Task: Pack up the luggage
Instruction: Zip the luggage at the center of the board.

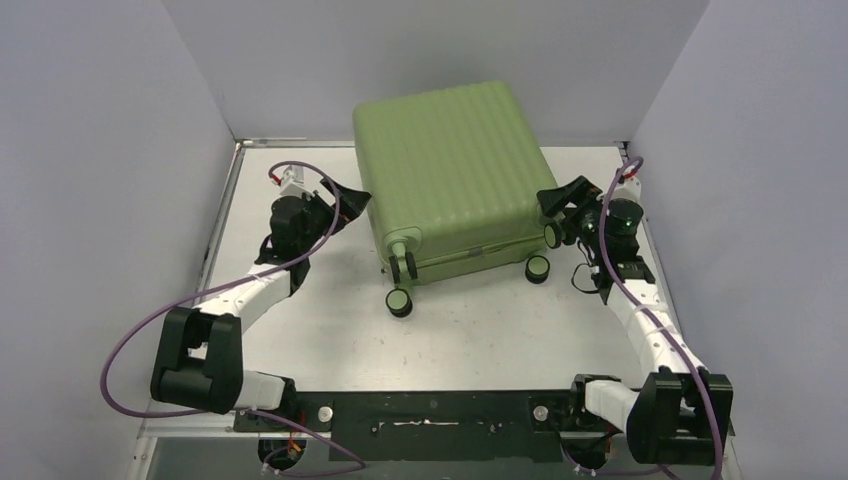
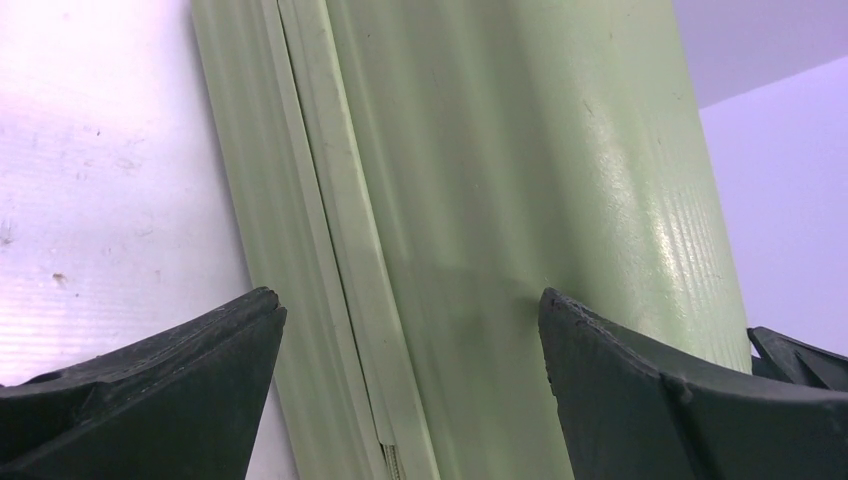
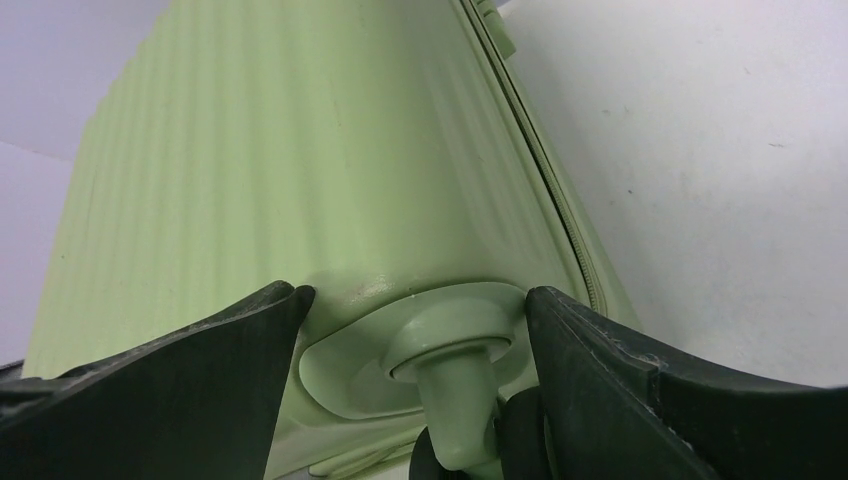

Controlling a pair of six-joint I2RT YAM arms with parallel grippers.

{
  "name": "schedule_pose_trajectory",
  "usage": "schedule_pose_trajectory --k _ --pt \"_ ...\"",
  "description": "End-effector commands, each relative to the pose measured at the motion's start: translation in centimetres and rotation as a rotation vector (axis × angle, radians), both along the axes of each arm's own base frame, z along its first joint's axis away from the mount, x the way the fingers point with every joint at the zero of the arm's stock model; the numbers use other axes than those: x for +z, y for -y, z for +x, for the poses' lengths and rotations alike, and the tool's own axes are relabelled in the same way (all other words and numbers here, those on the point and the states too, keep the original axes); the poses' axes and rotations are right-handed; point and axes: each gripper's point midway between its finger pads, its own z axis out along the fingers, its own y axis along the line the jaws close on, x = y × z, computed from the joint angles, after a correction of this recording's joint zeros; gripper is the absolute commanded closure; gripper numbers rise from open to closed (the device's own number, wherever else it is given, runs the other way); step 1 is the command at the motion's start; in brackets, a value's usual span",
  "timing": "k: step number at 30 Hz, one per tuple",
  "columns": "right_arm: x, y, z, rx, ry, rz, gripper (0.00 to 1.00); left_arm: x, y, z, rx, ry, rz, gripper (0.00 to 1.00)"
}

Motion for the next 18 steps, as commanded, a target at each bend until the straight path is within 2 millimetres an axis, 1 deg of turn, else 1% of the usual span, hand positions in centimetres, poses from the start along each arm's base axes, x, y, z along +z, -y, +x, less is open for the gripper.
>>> schedule_pose_trajectory --k 1,2,4,6,9,11,13,15,16,18 --pt "-5.2 -3.0 -5.5 0.136 -0.238 -0.041 0.18 0.5 6.4 -2.8 -0.300 0.013 0.028 0.03" --pt "-5.2 -2.4 -5.7 0.109 -0.246 -0.070 0.18 0.5 6.1 -2.8 -0.289 0.008 0.038 0.03" --pt "-4.6 -1.0 -5.8 0.037 -0.247 -0.144 0.16 0.6 4.7 -2.9 -0.236 0.003 0.083 0.03" --pt "-3.5 -0.3 -5.9 -0.002 -0.230 -0.212 0.15 0.6 2.5 -3.5 -0.155 -0.010 0.153 0.03" --pt "-1.6 -0.1 -6.0 -0.008 -0.169 -0.311 0.14 0.6 -1.4 -5.3 -0.029 -0.035 0.247 0.03" --pt "-0.2 -0.7 -6.2 0.012 -0.121 -0.360 0.13 0.3 -3.3 -7.1 0.024 -0.053 0.296 0.03" --pt "0.9 -1.3 -6.4 0.046 -0.077 -0.407 0.13 -0.4 -4.4 -9.2 0.034 -0.069 0.343 0.03" --pt "1.4 -1.9 -6.6 0.076 -0.060 -0.448 0.13 -1.4 -5.2 -11.0 0.037 -0.081 0.367 0.03" --pt "1.2 -2.2 -6.6 0.088 -0.065 -0.468 0.13 -1.8 -5.3 -11.5 0.037 -0.077 0.364 0.03" --pt "0.6 -2.4 -6.8 0.101 -0.085 -0.501 0.14 -1.7 -4.8 -11.8 0.022 -0.052 0.358 0.03"
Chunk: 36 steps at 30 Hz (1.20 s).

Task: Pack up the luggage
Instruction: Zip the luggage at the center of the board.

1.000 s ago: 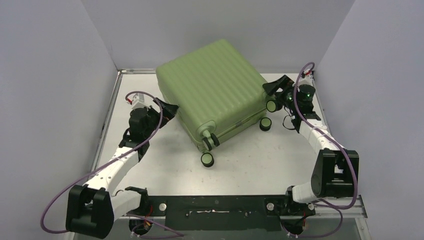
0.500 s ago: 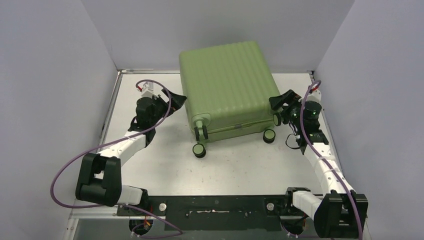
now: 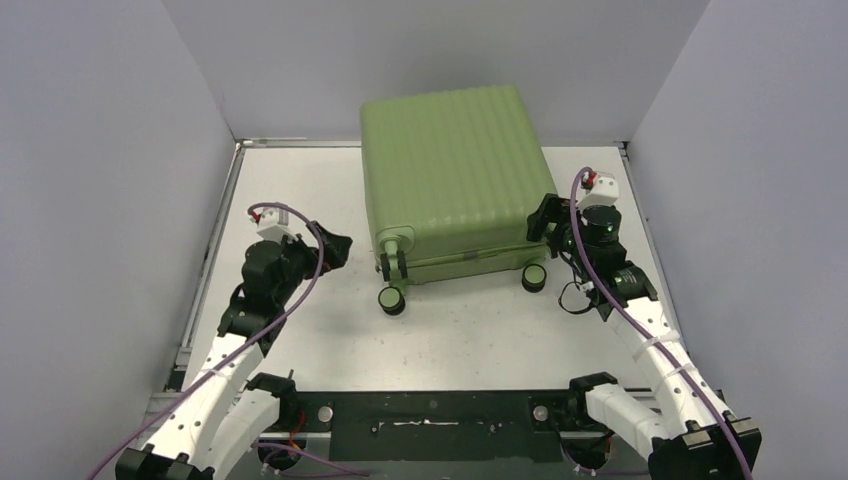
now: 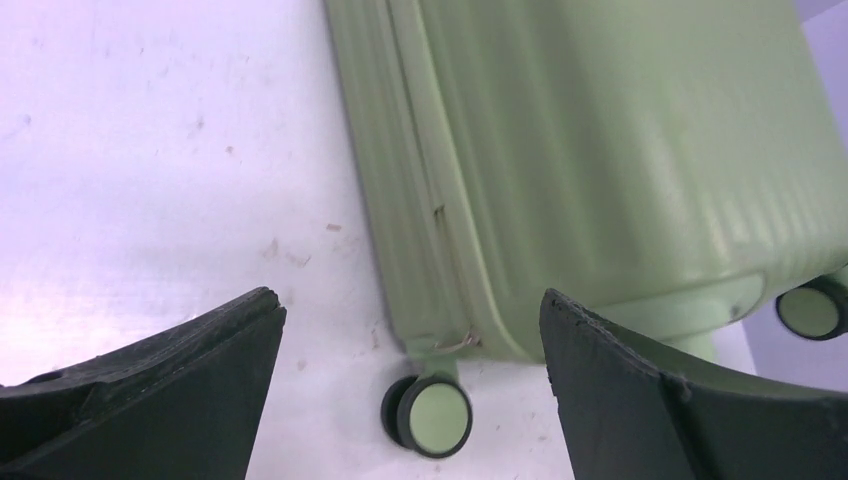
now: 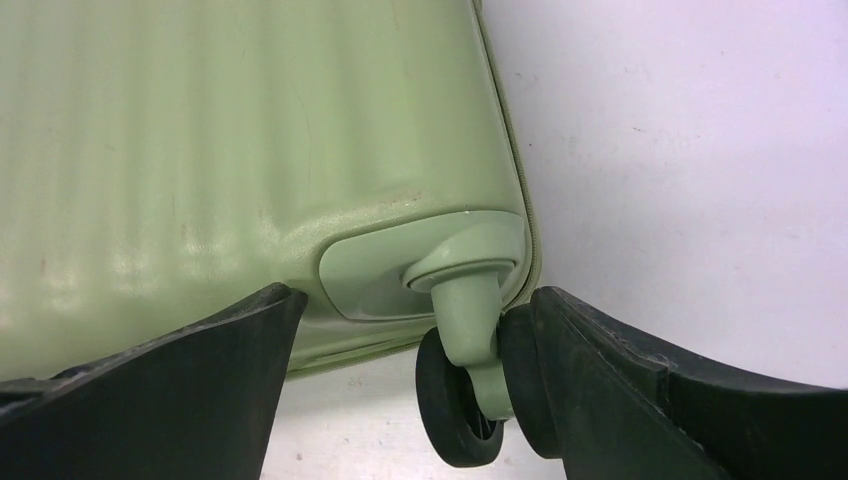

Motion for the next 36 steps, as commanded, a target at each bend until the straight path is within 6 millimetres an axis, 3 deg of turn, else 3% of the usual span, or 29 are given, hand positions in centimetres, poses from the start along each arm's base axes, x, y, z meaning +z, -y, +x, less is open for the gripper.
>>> schedule_pose_trajectory --k 1,7,13,17,22,28,36 --pt "-0.5 -1.1 -1.1 0.069 -0.048 -0.099 0.14 -3.3 -0.5 -1.7 -0.013 -0.070 0.093 0.02" --pt "-1.3 0.5 -2.1 0.007 -0.105 -0.161 0.15 -4.3 0.4 -2.1 -0.060 -0.083 0.072 0.03" --pt "-2.3 1.4 -2.7 -0.031 -0.140 -0.182 0.15 -5.5 1.8 -2.3 -0.154 -0.047 0.095 0.10" --pt "-1.9 1.4 -2.7 -0.035 -0.124 -0.173 0.15 -5.1 3.3 -2.3 -0.297 0.080 0.172 0.12" --pt "-1.8 0.9 -2.8 -0.024 -0.109 -0.147 0.16 -6.4 4.8 -2.3 -0.415 0.144 0.193 0.15" --pt "-1.5 0.6 -3.3 -0.012 -0.085 -0.141 0.16 -7.2 6.6 -1.6 -0.581 0.181 0.245 0.31" --pt "-1.3 0.2 -3.9 0.004 -0.064 -0.134 0.16 -6.8 7.1 -1.1 -0.641 0.286 0.308 0.33"
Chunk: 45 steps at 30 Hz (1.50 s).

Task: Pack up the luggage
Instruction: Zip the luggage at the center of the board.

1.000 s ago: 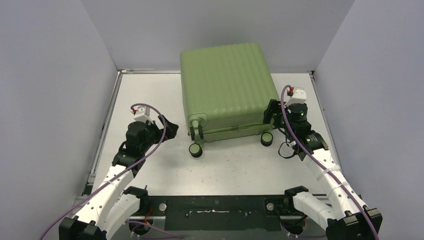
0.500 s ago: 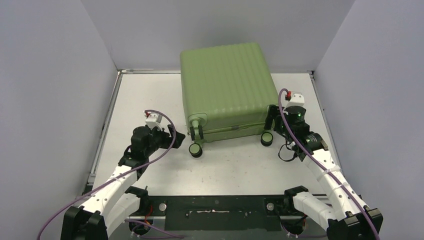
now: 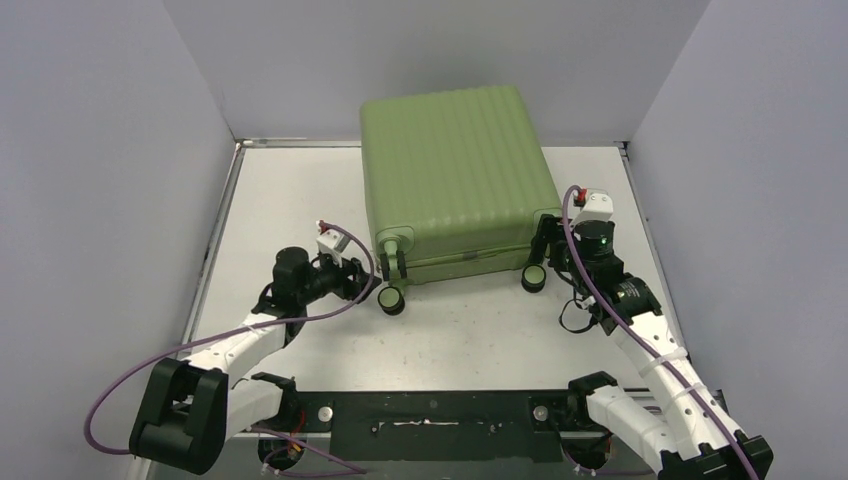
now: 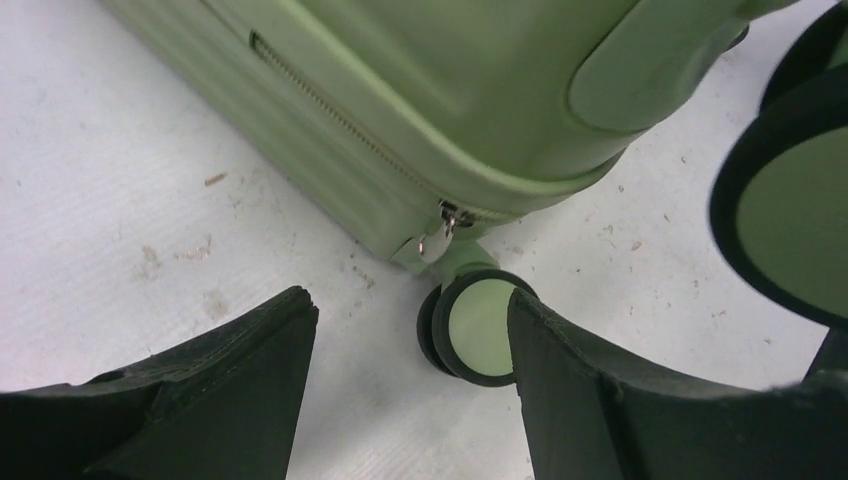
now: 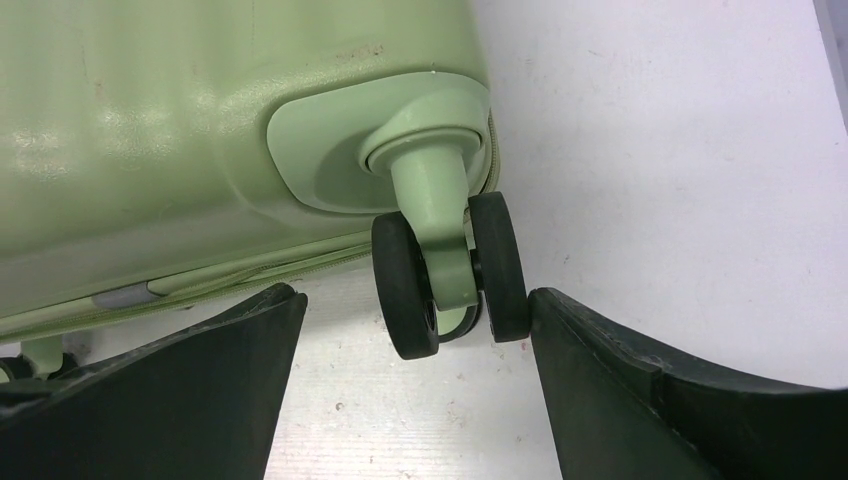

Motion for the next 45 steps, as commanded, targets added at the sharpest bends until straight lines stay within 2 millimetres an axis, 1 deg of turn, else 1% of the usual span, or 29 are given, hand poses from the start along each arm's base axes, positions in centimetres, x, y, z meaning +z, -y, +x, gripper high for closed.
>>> schedule_pose_trajectory --k 1,5,10,14,17,25,29,36,39,45 --pt "1.0 -0.4 0.0 0.006 0.054 0.016 0.17 4.0 1.2 1.8 -0.091 0.220 -0.013 0.34" --pt "1.3 -0.6 0.0 0.012 0.067 0.014 0.17 3.5 1.1 2.3 -0.095 0.236 0.012 0.39" --pt "1.7 -0.7 0.1 0.015 0.077 0.013 0.17 3.9 0.9 3.1 -0.073 0.279 0.015 0.43" --pt "1.7 -0.8 0.0 0.016 0.076 0.014 0.17 4.7 0.6 3.7 -0.046 0.328 0.021 0.43" --pt "1.8 -0.7 0.0 0.015 0.078 0.014 0.17 4.6 0.6 4.1 -0.046 0.333 0.026 0.45" --pt "1.8 -0.8 0.1 0.017 0.081 0.016 0.17 3.8 1.0 4.1 -0.071 0.320 0.026 0.49" --pt "1.7 -0.8 0.1 0.017 0.080 0.017 0.17 3.9 1.2 4.2 -0.081 0.323 0.023 0.53" --pt "1.6 -0.8 0.1 0.017 0.080 0.021 0.17 4.1 1.5 3.9 -0.098 0.331 0.001 0.56" --pt "1.6 -0.9 0.1 0.017 0.078 0.022 0.17 3.9 1.7 3.8 -0.108 0.327 -0.002 0.63" --pt "1.7 -0.9 0.1 0.017 0.079 0.024 0.17 3.5 1.6 3.7 -0.105 0.315 0.008 0.87"
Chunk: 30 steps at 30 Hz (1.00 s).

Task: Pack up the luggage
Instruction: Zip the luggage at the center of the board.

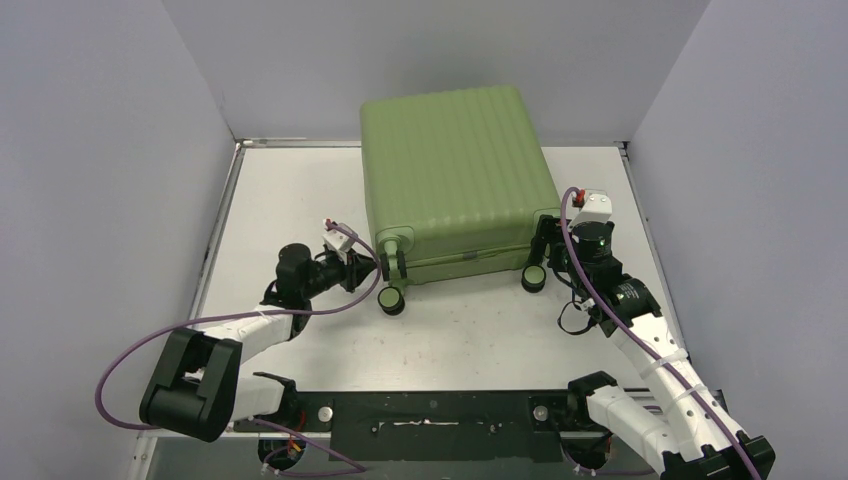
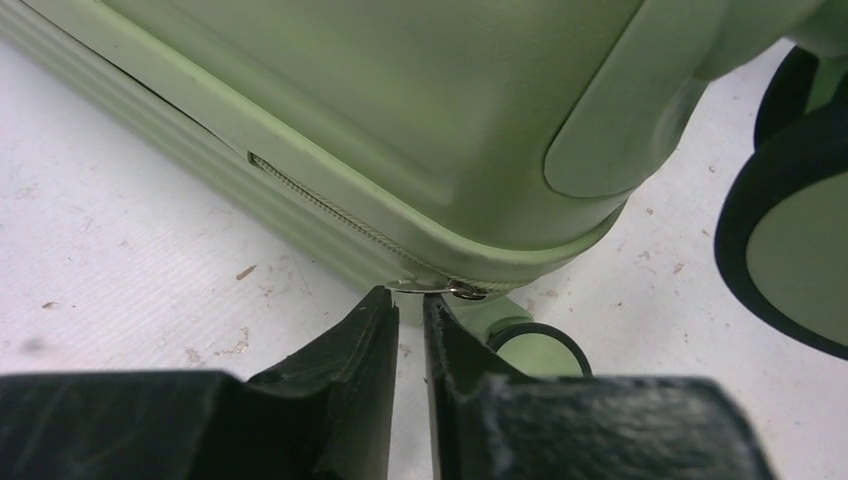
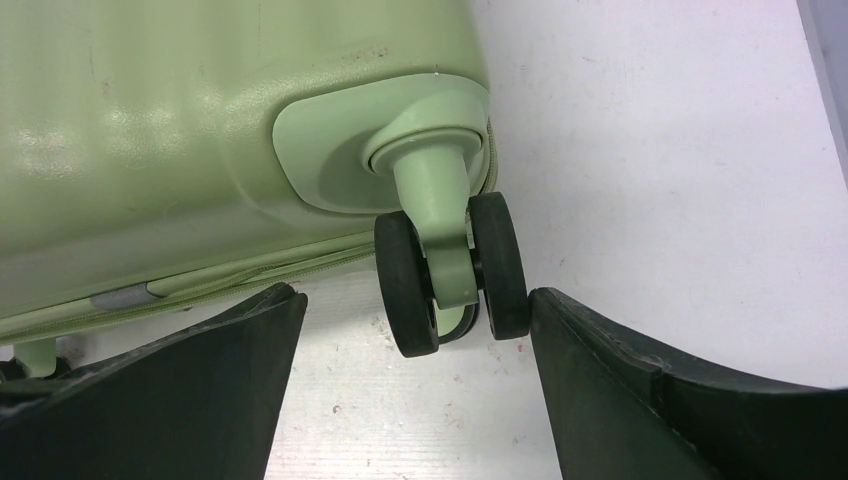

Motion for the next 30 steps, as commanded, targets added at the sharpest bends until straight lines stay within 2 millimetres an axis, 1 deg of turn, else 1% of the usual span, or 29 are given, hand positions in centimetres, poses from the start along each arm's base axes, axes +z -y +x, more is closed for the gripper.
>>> schedule_pose_trajectory --k 1,4,7,12,15,16,17,18,19,20,21,24,27,30 --pt "1.5 -0.8 0.3 0.020 0.060 0.038 0.17 2.1 0.3 1.1 -0.005 0.089 -0.013 0.90" --pt "1.6 -0.7 0.3 0.013 0.059 0.041 0.16 2.0 0.3 1.0 -0.002 0.081 -0.006 1.00" --pt "1.7 -0.5 0.3 -0.008 0.060 0.046 0.15 1.9 0.3 0.7 0.002 0.079 -0.001 1.00" --pt "2.6 0.1 0.3 -0.046 0.084 0.059 0.12 1.6 0.8 -0.5 -0.027 0.086 0.044 1.00" --pt "3.1 0.1 0.2 -0.045 0.091 0.060 0.12 1.0 0.4 -0.8 -0.026 0.065 0.096 1.00" --pt "3.2 0.1 0.1 -0.045 0.092 0.059 0.12 0.9 0.3 -0.9 -0.030 0.054 0.111 0.95" --pt "3.3 0.1 0.1 -0.043 0.092 0.058 0.12 0.7 0.1 -1.2 -0.035 0.046 0.123 0.85" --pt "3.3 0.2 0.0 -0.042 0.091 0.055 0.12 0.7 0.1 -1.4 -0.038 0.042 0.132 0.73" --pt "3.3 0.2 0.0 -0.042 0.091 0.054 0.12 0.4 -0.1 -1.6 -0.034 0.029 0.141 0.63" --pt "3.3 0.2 -0.1 -0.041 0.092 0.055 0.12 0.5 -0.3 -1.7 -0.027 0.032 0.146 0.56" --pt "3.3 0.1 -0.1 -0.038 0.091 0.057 0.12 0.5 -0.5 -1.7 -0.020 0.038 0.150 0.52" --pt "3.2 0.0 -0.3 -0.031 0.092 0.061 0.12 0.5 -0.9 -1.5 0.005 0.050 0.155 0.46" --pt "3.1 0.0 -0.3 -0.026 0.091 0.062 0.12 0.5 -0.7 -1.2 -0.004 0.055 0.153 0.45" --pt "3.4 -0.1 -0.4 -0.021 0.099 0.061 0.12 0.9 -0.3 -0.9 -0.029 0.064 0.127 0.46"
